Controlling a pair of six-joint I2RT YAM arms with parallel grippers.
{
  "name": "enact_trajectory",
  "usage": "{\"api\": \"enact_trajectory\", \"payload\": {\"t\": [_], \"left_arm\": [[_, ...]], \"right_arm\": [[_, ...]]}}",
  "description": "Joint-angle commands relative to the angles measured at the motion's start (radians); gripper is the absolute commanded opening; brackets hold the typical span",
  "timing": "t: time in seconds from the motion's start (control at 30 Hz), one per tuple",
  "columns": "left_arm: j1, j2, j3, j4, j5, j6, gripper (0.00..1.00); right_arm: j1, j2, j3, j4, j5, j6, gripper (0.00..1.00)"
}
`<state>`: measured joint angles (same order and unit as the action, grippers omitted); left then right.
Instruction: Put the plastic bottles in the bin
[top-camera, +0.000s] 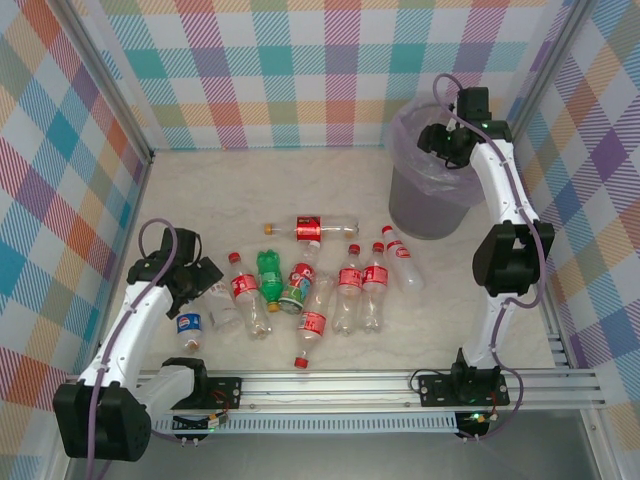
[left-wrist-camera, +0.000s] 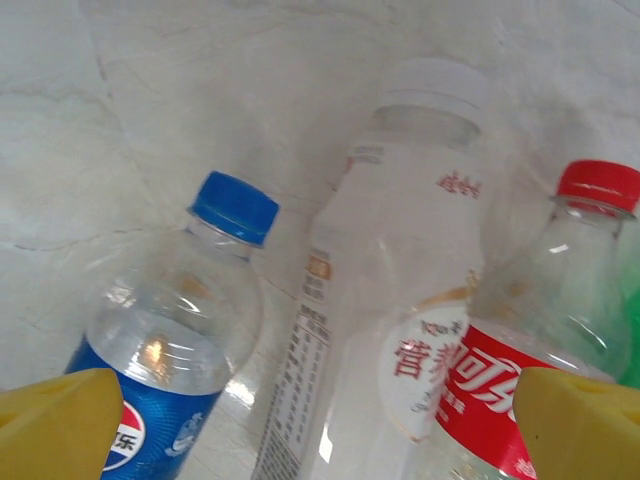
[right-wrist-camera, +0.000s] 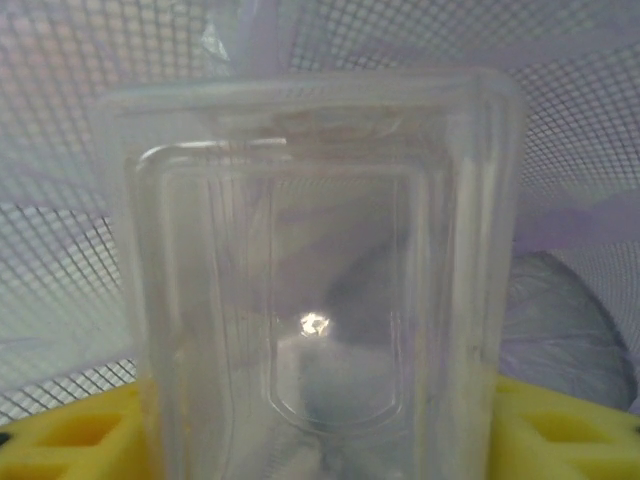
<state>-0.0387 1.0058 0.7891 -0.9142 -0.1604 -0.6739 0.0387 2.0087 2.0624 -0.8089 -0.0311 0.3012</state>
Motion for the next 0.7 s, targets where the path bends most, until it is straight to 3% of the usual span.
{"api": "enact_trajectory", "payload": {"t": [0.0, 0.2, 0.27, 0.33, 0.67], "left_arm": [[0.045, -0.044, -0.037, -0.006, -0.054, -0.046, 1.00], [0.119, -0.118, -0.115, 0.010, -0.014, -0.117, 1.00], [0.155, -0.133, -0.163, 0.038, 0.047, -0.162, 1.00], [0.182, -0.141, -0.211, 0.073, 0.113, -0.203, 1.00], [0.183, -0.118, -0.284, 0.092, 0.123, -0.198, 1.00]], "right_arm": [[0.000, -0.009, 0.007, 0.005, -0.006, -0.031, 0.77], [0.000, -0.073, 0.028, -0.049, -0.015, -0.037, 0.91], [0.000, -0.101, 0.029, -0.068, -0.009, -0.029, 0.95], [0.000, -0.131, 0.026, -0.085, -0.006, -0.020, 0.96], [0.001, -0.308, -0.106, -0.064, -0.056, 0.010, 0.98]]}}
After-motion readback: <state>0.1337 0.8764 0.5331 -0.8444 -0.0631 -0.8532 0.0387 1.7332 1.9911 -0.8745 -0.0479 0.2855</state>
